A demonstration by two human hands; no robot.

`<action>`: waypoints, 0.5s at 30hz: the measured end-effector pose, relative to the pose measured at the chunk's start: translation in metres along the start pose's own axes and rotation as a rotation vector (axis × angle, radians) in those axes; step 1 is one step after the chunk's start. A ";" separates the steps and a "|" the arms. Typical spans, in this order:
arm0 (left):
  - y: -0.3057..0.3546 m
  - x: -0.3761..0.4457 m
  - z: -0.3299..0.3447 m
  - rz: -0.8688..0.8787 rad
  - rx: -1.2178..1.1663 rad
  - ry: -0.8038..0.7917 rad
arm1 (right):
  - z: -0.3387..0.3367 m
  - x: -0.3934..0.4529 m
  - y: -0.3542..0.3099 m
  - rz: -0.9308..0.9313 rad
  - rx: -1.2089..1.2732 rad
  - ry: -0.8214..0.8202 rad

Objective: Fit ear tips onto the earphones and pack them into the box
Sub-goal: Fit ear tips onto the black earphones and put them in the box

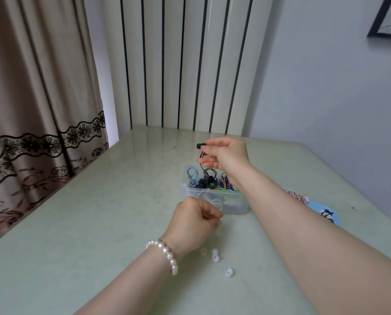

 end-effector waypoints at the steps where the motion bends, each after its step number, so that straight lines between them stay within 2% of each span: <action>1: -0.001 0.001 -0.001 -0.003 0.002 0.010 | 0.001 0.001 0.005 0.013 -0.063 -0.005; 5: -0.004 0.002 -0.003 -0.036 -0.017 0.036 | 0.004 0.007 0.022 -0.100 -0.529 0.043; 7: -0.004 0.003 -0.004 -0.045 -0.011 0.039 | 0.006 0.005 0.027 -0.153 -0.664 0.020; 11: -0.004 0.002 -0.006 -0.061 -0.010 0.041 | 0.007 0.002 0.035 -0.195 -0.788 -0.047; 15: -0.006 0.003 -0.009 -0.067 -0.015 0.058 | -0.008 0.002 0.016 -0.211 -0.703 -0.051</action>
Point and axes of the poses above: each hand's wrist, its own x-axis towards the middle knuckle, its own z-axis out of the palm, y = z × x, the point moved 2 cm from there along x, towards the middle knuckle, and after that the axes turned 10 degrees about -x, right-handed, at the moved point
